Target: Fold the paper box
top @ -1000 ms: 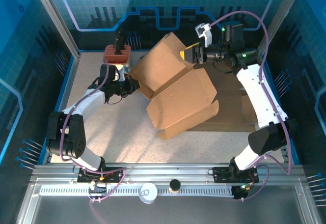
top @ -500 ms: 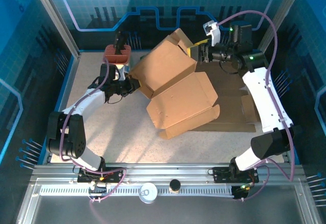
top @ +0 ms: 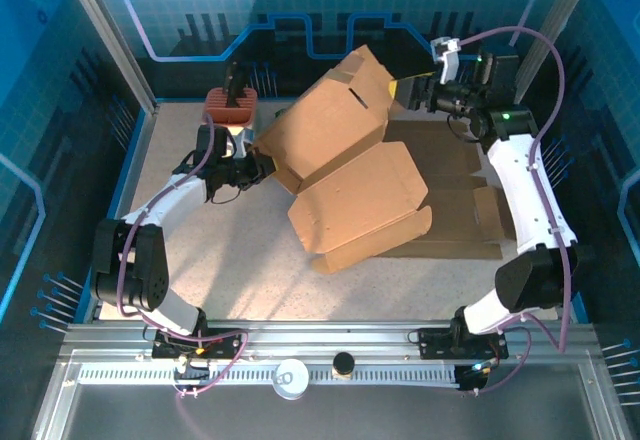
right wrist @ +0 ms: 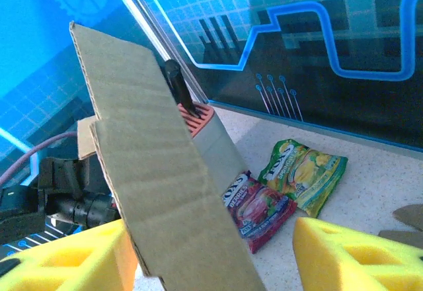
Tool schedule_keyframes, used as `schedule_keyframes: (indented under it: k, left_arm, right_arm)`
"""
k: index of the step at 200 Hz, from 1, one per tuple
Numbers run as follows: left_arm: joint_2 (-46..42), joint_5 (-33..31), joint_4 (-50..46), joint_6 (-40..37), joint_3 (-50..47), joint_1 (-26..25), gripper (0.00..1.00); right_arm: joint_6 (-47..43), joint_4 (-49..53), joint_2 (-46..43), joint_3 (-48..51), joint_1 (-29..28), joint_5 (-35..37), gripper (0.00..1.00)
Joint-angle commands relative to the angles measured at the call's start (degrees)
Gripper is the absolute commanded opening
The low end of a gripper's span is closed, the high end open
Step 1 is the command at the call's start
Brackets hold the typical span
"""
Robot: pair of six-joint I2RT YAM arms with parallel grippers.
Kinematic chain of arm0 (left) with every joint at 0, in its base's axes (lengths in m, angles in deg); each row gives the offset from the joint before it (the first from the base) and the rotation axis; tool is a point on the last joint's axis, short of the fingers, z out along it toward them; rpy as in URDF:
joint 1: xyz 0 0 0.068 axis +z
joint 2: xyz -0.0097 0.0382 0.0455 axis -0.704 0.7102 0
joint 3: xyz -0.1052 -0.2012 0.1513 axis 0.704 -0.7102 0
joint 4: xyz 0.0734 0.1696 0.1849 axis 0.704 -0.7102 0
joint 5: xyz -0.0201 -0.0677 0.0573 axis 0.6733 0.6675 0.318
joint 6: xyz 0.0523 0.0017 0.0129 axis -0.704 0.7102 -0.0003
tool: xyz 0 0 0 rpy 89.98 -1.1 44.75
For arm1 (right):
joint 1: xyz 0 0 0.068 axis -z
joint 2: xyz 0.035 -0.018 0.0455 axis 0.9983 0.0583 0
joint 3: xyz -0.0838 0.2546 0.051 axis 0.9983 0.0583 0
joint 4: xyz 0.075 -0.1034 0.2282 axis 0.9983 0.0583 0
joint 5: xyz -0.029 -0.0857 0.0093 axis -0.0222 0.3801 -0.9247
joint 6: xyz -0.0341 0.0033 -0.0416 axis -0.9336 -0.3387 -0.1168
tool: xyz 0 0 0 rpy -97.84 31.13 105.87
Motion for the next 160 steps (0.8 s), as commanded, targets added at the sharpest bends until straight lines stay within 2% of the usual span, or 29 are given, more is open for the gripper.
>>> schedule_keyframes:
  k: [1, 38, 60, 70, 131, 160]
  left_arm:
    - [-0.3, 2.4, 0.6, -1.2, 2.4, -0.1, 0.0]
    - [-0.2, 2.4, 0.7, -1.0, 2.5, -0.1, 0.0]
    - [-0.2, 2.4, 0.8, -1.1, 2.4, -0.1, 0.0]
    - [-0.2, 2.4, 0.8, -1.0, 2.5, -0.1, 0.0]
    - [0.1, 2.5, 0.8, -1.2, 2.7, -0.1, 0.0]
    - [0.3, 2.5, 0.7, -1.3, 2.8, -0.1, 0.0]
  right_arm:
    - [5.8, -7.5, -2.7, 0.9, 1.4, -5.8, 0.65]
    - [13.7, -15.0, -3.2, 2.9, 4.8, -9.5, 0.72]
    - [21.3, -22.8, -2.0, 4.6, 7.1, -12.2, 0.73]
    - [22.2, -23.2, -0.8, 4.2, 7.2, -12.5, 0.73]
    - [7.1, -2.6, 10.8, -8.4, -0.8, -12.3, 0.67]
    - [5.2, -0.7, 12.6, -10.1, -2.8, -14.7, 0.64]
